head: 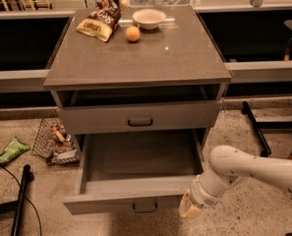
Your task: Close middle drawer
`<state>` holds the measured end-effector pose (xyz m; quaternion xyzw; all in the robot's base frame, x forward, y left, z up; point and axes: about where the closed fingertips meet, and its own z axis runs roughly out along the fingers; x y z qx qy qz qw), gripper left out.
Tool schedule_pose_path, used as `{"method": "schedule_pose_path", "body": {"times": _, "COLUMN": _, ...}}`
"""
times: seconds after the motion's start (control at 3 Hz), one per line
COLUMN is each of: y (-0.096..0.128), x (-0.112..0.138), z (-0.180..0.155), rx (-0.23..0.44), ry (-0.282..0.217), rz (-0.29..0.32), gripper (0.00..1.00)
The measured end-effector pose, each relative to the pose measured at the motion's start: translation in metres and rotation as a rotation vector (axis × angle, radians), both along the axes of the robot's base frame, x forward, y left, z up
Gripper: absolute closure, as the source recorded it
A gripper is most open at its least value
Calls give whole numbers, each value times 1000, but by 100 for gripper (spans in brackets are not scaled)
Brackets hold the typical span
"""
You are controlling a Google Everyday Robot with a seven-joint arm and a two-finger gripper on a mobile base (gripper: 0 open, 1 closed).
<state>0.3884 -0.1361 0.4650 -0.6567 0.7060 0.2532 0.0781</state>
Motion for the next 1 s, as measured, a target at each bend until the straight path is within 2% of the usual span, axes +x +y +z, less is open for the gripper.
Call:
{"method": "schedule_pose_path", "body": {"times": 0.33, "y": 0, "x": 0, "z": 0, "rx": 0, "ry": 0, "rz": 0, "gripper": 100}}
{"method": "schedule_pose_path", "body": {"times": 0.67, "y": 3, "x": 10, "z": -17, "rx": 14, "ry": -52, "rz": 7, "gripper": 100}}
{"method": "schedule_pose_path", "body": {"times": 1.0, "y": 6, "x": 28, "z": -36, "rx": -2, "ry": -141, "rz": 12, "gripper": 100}}
